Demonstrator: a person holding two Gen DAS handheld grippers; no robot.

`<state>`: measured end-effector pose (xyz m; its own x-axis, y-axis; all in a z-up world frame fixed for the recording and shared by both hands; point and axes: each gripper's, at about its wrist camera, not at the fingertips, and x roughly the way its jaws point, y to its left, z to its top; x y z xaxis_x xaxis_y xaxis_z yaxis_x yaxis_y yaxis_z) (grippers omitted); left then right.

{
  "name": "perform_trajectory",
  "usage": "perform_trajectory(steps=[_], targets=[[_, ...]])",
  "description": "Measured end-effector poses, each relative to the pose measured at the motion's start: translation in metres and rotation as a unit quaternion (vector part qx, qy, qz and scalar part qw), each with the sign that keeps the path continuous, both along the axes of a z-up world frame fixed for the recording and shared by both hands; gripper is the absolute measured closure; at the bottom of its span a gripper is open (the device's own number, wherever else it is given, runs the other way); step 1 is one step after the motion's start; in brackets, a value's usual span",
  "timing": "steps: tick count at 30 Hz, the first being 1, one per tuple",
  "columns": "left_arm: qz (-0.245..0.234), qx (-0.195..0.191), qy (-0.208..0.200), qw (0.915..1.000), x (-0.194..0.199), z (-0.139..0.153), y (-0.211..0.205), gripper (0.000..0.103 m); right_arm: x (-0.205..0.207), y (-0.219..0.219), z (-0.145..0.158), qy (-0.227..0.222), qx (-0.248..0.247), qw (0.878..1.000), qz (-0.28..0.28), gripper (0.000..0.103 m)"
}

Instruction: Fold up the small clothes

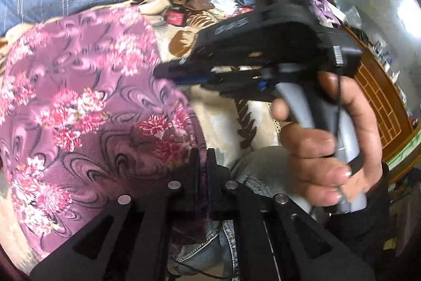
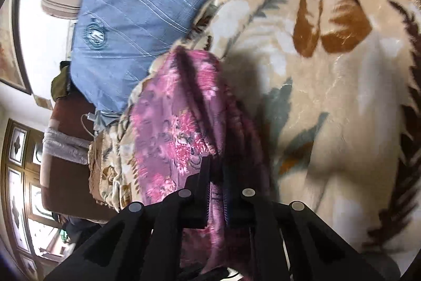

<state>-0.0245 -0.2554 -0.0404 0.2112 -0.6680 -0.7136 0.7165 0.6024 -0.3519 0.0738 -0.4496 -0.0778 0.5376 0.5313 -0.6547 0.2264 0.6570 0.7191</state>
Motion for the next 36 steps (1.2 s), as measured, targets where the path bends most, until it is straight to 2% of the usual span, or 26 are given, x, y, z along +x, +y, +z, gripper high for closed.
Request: perform_trajectory(steps=[2, 4, 5, 6, 8, 9, 10, 11, 12, 13, 15, 17, 18, 19, 21, 23, 25, 29, 30, 32, 33, 34, 36], targets=[[-0.005, 0.035, 0.009, 0.9993, 0.007, -0.019, -0.016, 0.101, -0.001, 0.0, -0.006, 0.016, -0.013, 1.0, -0.009, 0.095], [0.002, 0.066, 0.046, 0.9968, 0.02, -0.05, -0.025, 0.101, 0.007, -0.003, -0.028, 0.049, -0.012, 0.999, -0.02, 0.095], [0.01, 0.059, 0.062, 0.9963, 0.025, -0.057, -0.022, 0.1, 0.011, -0.004, -0.04, 0.066, -0.003, 0.998, -0.021, 0.094], [0.015, 0.032, 0.079, 0.9962, 0.027, -0.052, -0.014, 0.1, 0.013, -0.004, -0.041, 0.069, -0.001, 0.997, -0.018, 0.089], [0.014, -0.003, 0.099, 0.995, 0.026, -0.035, 0.001, 0.093, 0.012, -0.003, -0.037, 0.06, -0.013, 0.998, -0.014, 0.086], [0.008, -0.019, 0.099, 0.9948, 0.022, -0.023, 0.013, 0.085, 0.009, -0.004, -0.034, 0.052, -0.011, 0.998, -0.015, 0.078], [0.007, -0.028, 0.091, 0.9955, 0.017, -0.012, 0.024, 0.079, 0.005, -0.006, -0.031, 0.039, -0.003, 0.999, -0.019, 0.067], [0.01, -0.031, 0.076, 0.9965, 0.011, 0.0, 0.038, 0.077, 0.002, -0.008, -0.028, 0.028, 0.003, 0.999, -0.023, 0.062], [0.014, -0.039, 0.063, 0.9971, 0.005, 0.012, 0.055, 0.067, -0.003, -0.011, -0.023, 0.013, 0.006, 0.999, -0.033, 0.056], [0.019, -0.05, 0.055, 0.997, 0.005, 0.022, 0.07, 0.054, -0.007, -0.014, -0.019, 0.003, 0.007, 0.999, -0.039, 0.053], [0.055, -0.068, 0.04, 0.9954, 0.001, 0.037, 0.105, 0.042, -0.014, -0.014, -0.014, -0.012, 0.017, 0.999, -0.04, 0.047], [0.1, -0.064, 0.035, 0.9924, 0.016, 0.037, 0.131, 0.04, -0.024, -0.009, -0.011, -0.022, 0.023, 0.999, -0.038, 0.041], [0.131, -0.06, 0.045, 0.9885, 0.026, 0.031, 0.146, 0.038, -0.03, -0.005, -0.01, -0.027, 0.023, 0.999, -0.035, 0.039], [0.153, -0.061, 0.06, 0.9846, 0.041, 0.02, 0.151, 0.038, -0.034, 0.001, -0.009, -0.028, 0.022, 0.999, -0.032, 0.037], [0.187, -0.07, 0.12, 0.9725, 0.055, -0.001, 0.172, 0.038, -0.045, 0.014, -0.007, -0.024, 0.0, 0.999, -0.023, 0.035], [0.192, -0.089, 0.185, 0.9598, 0.068, -0.026, 0.182, 0.038, -0.051, 0.026, -0.008, -0.006, -0.04, 0.999, -0.025, 0.035], [0.194, -0.092, 0.219, 0.9519, 0.074, -0.047, 0.179, 0.038, -0.054, 0.034, -0.012, 0.017, -0.072, 0.997, -0.017, 0.035], [0.166, -0.075, 0.233, 0.9552, 0.064, -0.059, 0.175, 0.037, -0.07, 0.044, -0.03, 0.059, -0.089, 0.994, -0.015, 0.037], [0.156, -0.079, 0.241, 0.9548, 0.061, -0.062, 0.172, 0.037, -0.075, 0.044, -0.033, 0.067, -0.095, 0.993, -0.02, 0.044], [0.152, -0.067, 0.248, 0.9545, 0.059, -0.068, 0.164, 0.038, -0.079, 0.048, -0.033, 0.069, -0.104, 0.992, -0.014, 0.052], [0.152, -0.065, 0.25, 0.954, 0.057, -0.071, 0.161, 0.05, -0.077, 0.052, -0.036, 0.074, -0.106, 0.992, -0.007, 0.063], [0.159, -0.066, 0.243, 0.9547, 0.053, -0.069, 0.161, 0.07, -0.075, 0.054, -0.039, 0.082, -0.108, 0.991, -0.001, 0.079], [0.157, -0.068, 0.226, 0.9589, 0.048, -0.061, 0.161, 0.081, -0.071, 0.055, -0.037, 0.084, -0.113, 0.99, -0.003, 0.093]])
